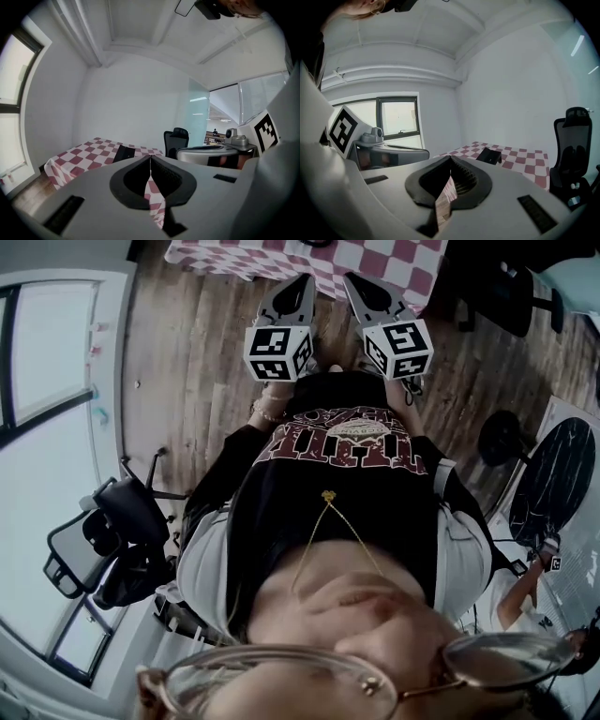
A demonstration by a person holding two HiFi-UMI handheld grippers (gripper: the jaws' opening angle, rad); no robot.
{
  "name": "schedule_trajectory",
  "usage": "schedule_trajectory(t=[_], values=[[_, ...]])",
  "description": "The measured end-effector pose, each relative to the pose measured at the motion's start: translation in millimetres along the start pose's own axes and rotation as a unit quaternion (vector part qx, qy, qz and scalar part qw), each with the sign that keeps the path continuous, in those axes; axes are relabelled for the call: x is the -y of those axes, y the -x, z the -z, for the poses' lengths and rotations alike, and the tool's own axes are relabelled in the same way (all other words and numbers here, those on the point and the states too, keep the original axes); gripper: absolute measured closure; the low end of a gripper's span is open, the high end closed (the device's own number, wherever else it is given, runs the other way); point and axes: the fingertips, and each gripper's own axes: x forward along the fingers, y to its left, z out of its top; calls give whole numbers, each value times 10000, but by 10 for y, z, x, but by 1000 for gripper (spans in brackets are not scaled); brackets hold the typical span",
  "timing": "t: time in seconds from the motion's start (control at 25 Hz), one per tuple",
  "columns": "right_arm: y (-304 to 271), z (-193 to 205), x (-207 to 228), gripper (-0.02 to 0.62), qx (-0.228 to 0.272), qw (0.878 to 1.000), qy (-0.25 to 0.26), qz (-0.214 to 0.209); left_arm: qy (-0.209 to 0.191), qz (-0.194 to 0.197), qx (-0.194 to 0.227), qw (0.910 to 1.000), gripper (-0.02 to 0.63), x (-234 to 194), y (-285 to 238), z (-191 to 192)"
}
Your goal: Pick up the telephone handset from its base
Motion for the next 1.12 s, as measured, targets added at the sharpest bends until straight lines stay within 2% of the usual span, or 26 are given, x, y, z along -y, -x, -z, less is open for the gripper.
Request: schedule_trajectory(t=[0.6,1.12], values=[[-565,-245,360,575,99,9967,-64,803,-178,702,-43,9974,595,-465,-578,-284],[-777,-220,400,575,86,9931,-231,1145,-247,716,-108,9971,595,-834,-621,-325]])
